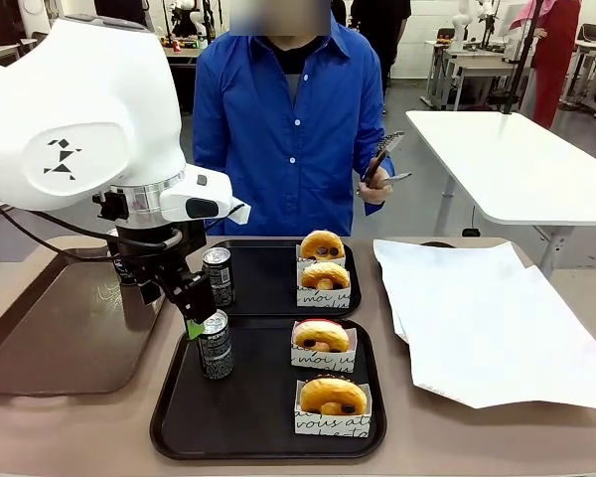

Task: Set up donuts and drinks on trays.
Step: Pick up one Pepsi coke from the Handle tray and place it on the Flat Tray without a Pepsi coke.

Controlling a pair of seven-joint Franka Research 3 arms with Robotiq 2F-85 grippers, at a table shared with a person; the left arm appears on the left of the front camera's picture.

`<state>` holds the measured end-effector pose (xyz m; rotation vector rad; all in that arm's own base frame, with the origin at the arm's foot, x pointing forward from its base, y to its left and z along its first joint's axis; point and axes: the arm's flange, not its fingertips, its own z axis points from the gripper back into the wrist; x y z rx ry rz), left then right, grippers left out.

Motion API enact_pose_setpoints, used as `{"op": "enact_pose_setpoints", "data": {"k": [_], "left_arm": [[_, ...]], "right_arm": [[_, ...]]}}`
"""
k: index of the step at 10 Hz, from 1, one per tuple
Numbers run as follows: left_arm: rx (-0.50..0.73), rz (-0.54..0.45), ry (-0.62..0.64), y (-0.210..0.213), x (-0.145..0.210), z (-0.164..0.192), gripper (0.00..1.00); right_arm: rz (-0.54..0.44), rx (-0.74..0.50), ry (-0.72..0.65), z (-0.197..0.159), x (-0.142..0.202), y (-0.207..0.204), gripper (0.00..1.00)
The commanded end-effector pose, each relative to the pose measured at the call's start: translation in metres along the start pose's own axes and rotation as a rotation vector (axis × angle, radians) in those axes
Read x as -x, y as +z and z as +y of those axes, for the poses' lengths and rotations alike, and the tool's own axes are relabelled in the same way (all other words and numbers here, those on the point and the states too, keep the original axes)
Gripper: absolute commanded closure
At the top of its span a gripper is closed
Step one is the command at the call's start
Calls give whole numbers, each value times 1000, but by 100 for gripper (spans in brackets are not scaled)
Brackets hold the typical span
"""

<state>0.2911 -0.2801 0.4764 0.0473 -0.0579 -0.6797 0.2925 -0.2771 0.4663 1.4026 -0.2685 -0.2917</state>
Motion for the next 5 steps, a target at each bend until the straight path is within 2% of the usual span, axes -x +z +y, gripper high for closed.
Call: {"op": "enact_pose_setpoints", "data": {"k": [1,3,5], "left_arm": [[15,-54,80,21,7,30,0],[76,-118,240,48,23,99,0],[88,-124,439,51,46,173,0]], "right_arm": [[-1,-15,5,1,1,0,0],[-1,-15,5,1,1,0,0],[-1,-15,5,1,1,0,0]]}}
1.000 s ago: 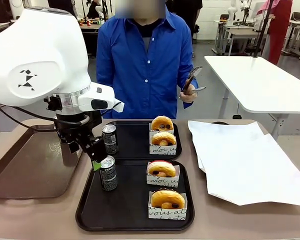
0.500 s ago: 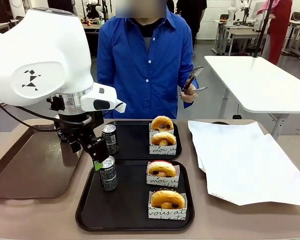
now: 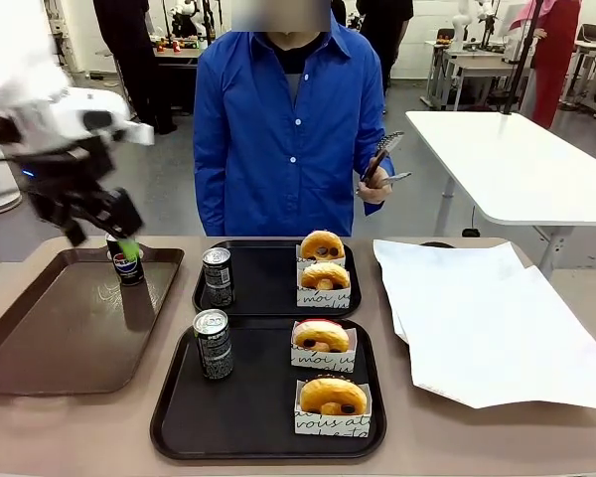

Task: Set up donuts and drinks on trays.
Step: Pick up one Pepsi coke from the Handle tray and place it on the Flat Tray without a Pepsi coke.

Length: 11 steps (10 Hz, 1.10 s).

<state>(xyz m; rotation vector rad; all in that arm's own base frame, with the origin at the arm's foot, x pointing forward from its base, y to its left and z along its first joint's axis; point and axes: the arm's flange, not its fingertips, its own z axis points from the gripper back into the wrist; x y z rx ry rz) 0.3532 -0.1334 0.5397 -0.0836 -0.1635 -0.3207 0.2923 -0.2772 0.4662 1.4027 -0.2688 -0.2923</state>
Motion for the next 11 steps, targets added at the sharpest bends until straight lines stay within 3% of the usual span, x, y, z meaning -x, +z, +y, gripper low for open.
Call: {"op": "enact_pose_setpoints", "data": {"k": [1,3,4,5,8,9,10,11], "left_arm": [[23,31,139,-2,8,46,0],[-5,112,190,-9,35,86,0],[-39,129,186,-8,36,91,0],[14,70,201,-5,21,89,0],[2,98,215,-8,28,95,0],[325,172,209,2,18,106,0],[751,275,296,9,5,138,0],[912,308,342,-1,3,166,0]], "right_arm": [[-1,-14,5,2,1,0,0],[-1,-14,5,2,1,0,0],[-1,-14,5,2,1,0,0],[-1,-14,5,2,1,0,0],[-1,-14,5,2,1,0,0],[-1,-14,5,2,1,0,0],[-1,-14,5,2,1,0,0],[-1,-14,5,2,1,0,0]]}}
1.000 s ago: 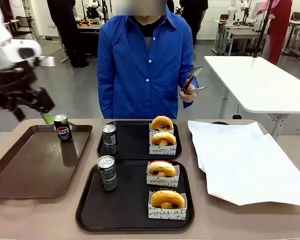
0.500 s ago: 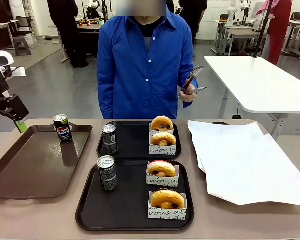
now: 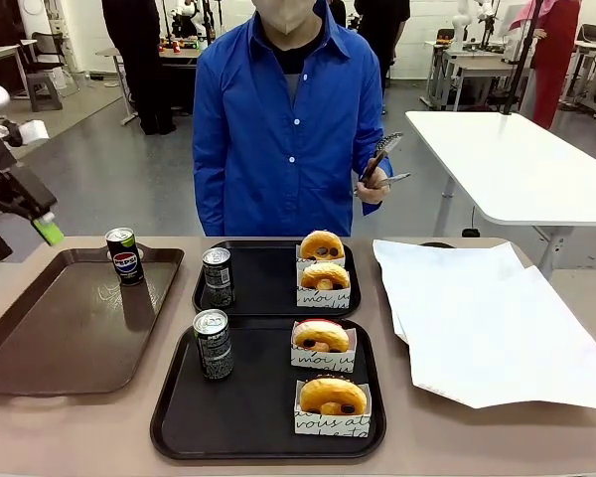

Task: Set up donuts and drinks on trays.
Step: Pick up one Pepsi coke from the Handle tray and place it on the Flat Tray without a Pepsi coke.

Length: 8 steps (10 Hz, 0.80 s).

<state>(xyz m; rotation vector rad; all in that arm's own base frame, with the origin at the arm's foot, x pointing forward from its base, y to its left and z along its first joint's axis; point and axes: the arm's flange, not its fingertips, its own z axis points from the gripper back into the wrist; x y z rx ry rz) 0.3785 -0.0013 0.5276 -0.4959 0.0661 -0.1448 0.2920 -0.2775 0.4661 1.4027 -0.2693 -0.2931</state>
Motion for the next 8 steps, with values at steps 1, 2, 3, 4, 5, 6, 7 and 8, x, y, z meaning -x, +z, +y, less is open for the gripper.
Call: {"op": "enact_pose_setpoints", "data": {"k": [1,2,3,4,5,6,7,8], "left_arm": [[693,179,158,18,-24,57,0],[855,130,148,22,-18,82,0],[947,90,144,24,-7,105,0],[998,59,151,26,-1,126,0],[1026,-12,179,26,9,147,0],[1036,-74,177,24,23,158,0],[1033,-131,172,21,36,168,0],[1004,-177,180,18,48,177,0]], "right_arm": [[0,-14,5,2,1,0,0],[0,-14,5,2,1,0,0],[0,-14,5,2,1,0,0],[0,-14,5,2,1,0,0],[0,-14,5,2,1,0,0],[0,-14,5,2,1,0,0],[0,-14,5,2,1,0,0],[0,-14,5,2,1,0,0]]}}
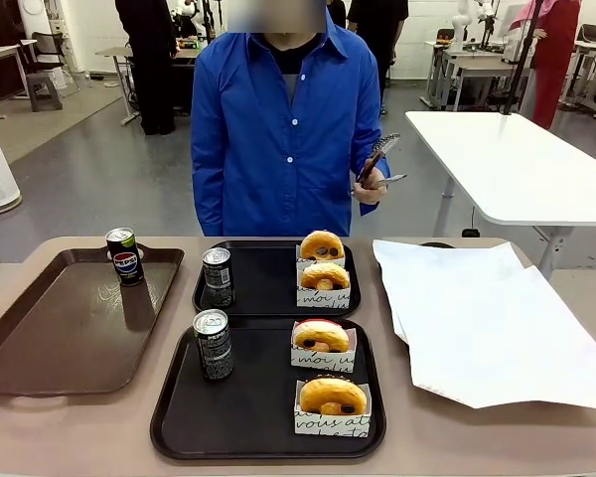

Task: Set up donuts and drinks on trays.
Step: Pick up one Pepsi coke from the Handle tray and place it on the Flat Tray without a Pepsi coke.

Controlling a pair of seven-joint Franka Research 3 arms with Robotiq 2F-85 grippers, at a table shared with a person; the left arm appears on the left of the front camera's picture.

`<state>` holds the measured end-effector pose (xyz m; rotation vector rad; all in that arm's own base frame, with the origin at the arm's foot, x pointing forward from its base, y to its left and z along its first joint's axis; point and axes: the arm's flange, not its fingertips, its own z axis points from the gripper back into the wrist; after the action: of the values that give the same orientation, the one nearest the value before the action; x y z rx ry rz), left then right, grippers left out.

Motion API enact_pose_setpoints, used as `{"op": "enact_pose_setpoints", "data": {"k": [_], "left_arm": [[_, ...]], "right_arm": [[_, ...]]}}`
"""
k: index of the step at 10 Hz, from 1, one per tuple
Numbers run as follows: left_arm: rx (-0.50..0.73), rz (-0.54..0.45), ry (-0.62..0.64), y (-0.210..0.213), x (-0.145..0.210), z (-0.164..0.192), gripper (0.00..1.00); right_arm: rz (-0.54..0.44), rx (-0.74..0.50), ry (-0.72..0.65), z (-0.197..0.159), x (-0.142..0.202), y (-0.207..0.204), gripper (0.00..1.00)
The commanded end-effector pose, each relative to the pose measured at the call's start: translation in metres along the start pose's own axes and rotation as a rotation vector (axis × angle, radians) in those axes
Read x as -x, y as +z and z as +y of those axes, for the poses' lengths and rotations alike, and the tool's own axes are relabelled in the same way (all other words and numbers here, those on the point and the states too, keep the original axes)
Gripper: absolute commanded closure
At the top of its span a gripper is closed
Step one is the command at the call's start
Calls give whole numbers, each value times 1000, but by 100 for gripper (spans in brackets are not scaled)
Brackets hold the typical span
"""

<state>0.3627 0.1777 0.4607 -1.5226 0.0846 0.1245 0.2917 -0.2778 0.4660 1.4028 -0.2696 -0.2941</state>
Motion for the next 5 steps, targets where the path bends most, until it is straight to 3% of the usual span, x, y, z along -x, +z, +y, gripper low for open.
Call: {"op": "enact_pose_setpoints", "data": {"k": [1,5], "left_arm": [[-80,-98,-47,-1,13,10,0],[-261,-173,-80,21,17,26,0]], "right_arm": [[1,-14,6,2,1,-1,0],[1,-14,6,2,1,-1,0]]}}
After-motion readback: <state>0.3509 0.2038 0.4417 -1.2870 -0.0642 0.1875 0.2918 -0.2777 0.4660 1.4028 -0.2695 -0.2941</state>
